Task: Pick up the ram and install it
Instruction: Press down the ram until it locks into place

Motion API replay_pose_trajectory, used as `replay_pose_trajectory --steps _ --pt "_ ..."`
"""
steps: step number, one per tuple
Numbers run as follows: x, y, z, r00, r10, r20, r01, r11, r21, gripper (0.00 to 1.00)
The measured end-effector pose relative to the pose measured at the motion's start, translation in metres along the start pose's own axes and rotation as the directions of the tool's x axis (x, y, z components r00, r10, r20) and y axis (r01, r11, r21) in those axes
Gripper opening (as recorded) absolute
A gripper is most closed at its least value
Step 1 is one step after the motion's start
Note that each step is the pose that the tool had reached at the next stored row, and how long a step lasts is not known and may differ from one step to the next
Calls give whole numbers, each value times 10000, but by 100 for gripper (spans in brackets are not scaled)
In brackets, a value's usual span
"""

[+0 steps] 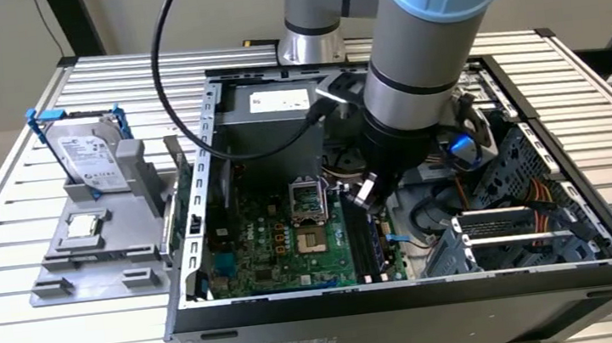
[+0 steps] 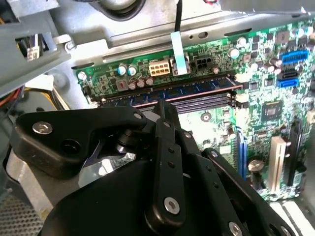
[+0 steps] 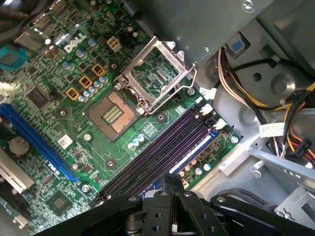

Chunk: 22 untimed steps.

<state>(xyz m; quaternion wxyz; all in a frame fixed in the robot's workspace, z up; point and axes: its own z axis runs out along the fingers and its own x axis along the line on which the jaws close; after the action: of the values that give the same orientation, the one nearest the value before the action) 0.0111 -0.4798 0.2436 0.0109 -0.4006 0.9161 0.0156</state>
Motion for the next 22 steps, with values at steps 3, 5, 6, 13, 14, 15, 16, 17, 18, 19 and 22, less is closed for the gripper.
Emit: replay_pose_trajectory --steps 3,5,6,13,14,15,16,17,18,19,22 --pt "-2 -2 0 9994 -343 -6 343 9994 -12 0" --pt "-5 -5 0 9985 -541 -11 541 9985 -20 0" --pt "-5 -6 0 9980 -636 -14 636 9980 -23 0" --pt "-11 -12 0 9894 -1451 -29 1451 9894 -54 0" --pt "-13 -14 0 9876 -1569 -32 1569 9876 -59 0" --pt "-14 -15 0 9859 -1674 -36 1673 9859 -66 0" --pt "-15 -16 0 9840 -1782 -38 1782 9840 -73 0" --pt "-16 -17 0 9821 -1883 -41 1882 9821 -79 0" --pt "-16 -18 0 9798 -1998 -45 1998 9798 -86 0" --pt "-17 -19 0 9772 -2121 -49 2121 9772 -93 0" --pt "-18 -20 0 9683 -2496 -57 2495 9683 -115 0"
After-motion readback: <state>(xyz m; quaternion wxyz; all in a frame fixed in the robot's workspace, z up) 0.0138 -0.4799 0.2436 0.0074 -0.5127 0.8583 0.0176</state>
